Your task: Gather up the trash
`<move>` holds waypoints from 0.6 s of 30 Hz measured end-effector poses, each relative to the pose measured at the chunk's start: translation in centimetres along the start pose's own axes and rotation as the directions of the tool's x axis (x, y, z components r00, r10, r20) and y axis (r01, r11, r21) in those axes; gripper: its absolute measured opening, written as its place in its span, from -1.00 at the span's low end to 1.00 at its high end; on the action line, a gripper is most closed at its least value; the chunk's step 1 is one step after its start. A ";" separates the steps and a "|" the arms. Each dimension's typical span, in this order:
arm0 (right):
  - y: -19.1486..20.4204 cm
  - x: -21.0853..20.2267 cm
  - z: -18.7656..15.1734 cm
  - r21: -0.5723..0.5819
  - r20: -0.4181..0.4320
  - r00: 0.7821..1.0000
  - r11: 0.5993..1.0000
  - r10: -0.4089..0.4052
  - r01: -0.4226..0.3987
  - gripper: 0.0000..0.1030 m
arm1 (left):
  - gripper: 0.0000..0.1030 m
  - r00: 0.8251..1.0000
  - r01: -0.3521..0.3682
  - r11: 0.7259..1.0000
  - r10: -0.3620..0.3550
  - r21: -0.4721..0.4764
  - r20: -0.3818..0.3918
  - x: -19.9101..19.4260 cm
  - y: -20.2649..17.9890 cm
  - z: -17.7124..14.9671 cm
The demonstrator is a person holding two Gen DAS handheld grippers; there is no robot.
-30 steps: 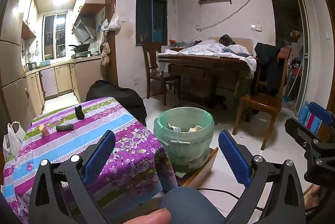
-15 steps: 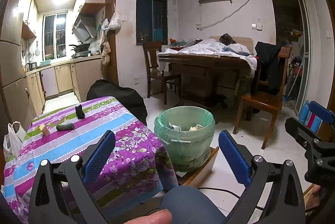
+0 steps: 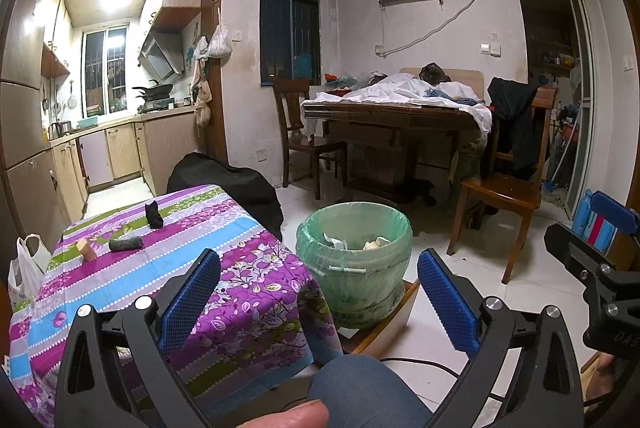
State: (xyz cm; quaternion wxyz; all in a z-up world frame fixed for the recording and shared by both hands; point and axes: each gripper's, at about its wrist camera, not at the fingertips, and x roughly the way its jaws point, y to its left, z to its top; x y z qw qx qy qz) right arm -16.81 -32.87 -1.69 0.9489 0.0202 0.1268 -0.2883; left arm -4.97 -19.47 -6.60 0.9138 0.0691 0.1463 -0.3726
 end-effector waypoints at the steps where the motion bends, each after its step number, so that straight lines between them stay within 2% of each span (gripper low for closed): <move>1: 0.0 0.0 0.0 0.001 -0.001 1.000 1.000 0.001 -0.001 0.90 | 0.90 1.000 0.002 1.000 -0.002 -0.002 -0.001 0.0 0.0 0.1; 18: 0.4 0.2 -0.1 -0.002 -0.005 1.000 1.000 0.007 -0.007 0.90 | 0.90 1.000 0.013 1.000 -0.013 -0.010 -0.007 0.2 1.2 -0.6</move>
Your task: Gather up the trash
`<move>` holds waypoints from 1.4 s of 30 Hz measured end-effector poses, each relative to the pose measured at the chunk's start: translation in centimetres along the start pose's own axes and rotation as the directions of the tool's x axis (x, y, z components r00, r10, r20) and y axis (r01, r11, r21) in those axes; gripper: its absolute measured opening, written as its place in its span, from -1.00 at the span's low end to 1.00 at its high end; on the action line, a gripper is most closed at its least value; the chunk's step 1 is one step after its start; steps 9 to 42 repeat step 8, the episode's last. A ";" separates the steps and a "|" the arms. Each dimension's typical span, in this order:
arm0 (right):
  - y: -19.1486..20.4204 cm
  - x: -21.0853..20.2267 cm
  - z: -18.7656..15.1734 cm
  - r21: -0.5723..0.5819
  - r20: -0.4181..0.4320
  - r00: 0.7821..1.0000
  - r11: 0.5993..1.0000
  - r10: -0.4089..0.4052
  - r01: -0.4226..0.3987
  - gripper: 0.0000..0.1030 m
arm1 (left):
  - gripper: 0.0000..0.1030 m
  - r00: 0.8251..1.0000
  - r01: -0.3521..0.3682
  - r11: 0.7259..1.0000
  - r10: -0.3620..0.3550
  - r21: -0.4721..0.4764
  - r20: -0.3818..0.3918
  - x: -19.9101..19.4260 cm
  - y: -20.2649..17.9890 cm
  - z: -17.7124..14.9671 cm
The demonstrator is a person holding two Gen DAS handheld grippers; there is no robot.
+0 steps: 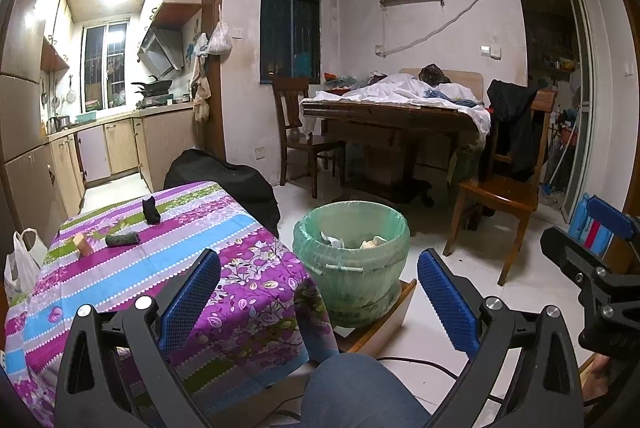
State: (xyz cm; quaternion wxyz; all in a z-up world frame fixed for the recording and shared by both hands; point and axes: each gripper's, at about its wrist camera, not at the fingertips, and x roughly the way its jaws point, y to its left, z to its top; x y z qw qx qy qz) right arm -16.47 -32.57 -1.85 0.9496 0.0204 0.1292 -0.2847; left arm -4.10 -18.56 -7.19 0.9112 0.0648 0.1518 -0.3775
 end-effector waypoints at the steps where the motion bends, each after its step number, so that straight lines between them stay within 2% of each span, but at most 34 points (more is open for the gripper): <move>1: 0.1 0.0 -0.1 -0.001 0.001 1.000 1.000 0.001 -0.001 0.90 | 0.90 1.000 0.005 1.000 -0.005 0.006 -0.001 0.0 0.0 -0.1; 5: 0.7 0.0 -0.3 0.002 0.003 1.000 1.000 0.012 -0.012 0.90 | 0.90 1.000 0.003 0.999 -0.003 0.046 -0.014 0.1 -0.5 -0.5; 42: 0.8 0.1 -0.4 0.008 0.000 1.000 1.000 0.016 -0.016 0.90 | 0.90 1.000 0.008 0.999 -0.008 0.049 -0.017 0.2 -1.0 -0.3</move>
